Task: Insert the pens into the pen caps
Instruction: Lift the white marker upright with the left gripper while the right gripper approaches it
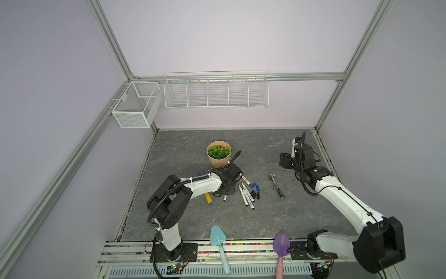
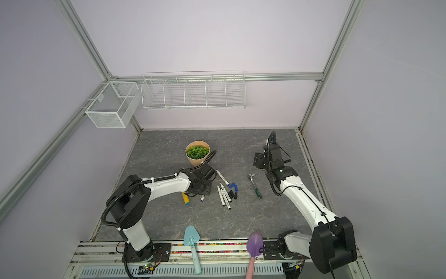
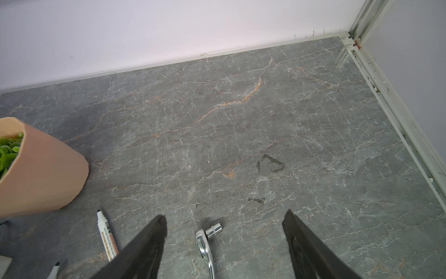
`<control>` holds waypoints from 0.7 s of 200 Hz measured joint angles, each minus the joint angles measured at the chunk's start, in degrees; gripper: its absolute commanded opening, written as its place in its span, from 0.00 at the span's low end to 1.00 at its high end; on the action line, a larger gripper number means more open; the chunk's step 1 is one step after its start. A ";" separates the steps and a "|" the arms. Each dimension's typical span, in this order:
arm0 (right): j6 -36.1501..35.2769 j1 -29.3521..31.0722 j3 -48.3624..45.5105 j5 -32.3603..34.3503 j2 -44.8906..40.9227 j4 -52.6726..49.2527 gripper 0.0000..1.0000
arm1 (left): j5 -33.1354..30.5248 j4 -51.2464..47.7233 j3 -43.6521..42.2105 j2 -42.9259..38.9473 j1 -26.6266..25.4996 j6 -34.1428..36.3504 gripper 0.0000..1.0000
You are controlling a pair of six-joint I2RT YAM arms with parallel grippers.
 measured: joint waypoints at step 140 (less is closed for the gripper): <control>-0.74 10.67 6.71 -34.36 8.11 3.21 0.79 | 14.47 29.38 -9.51 -23.30 -0.39 8.44 0.00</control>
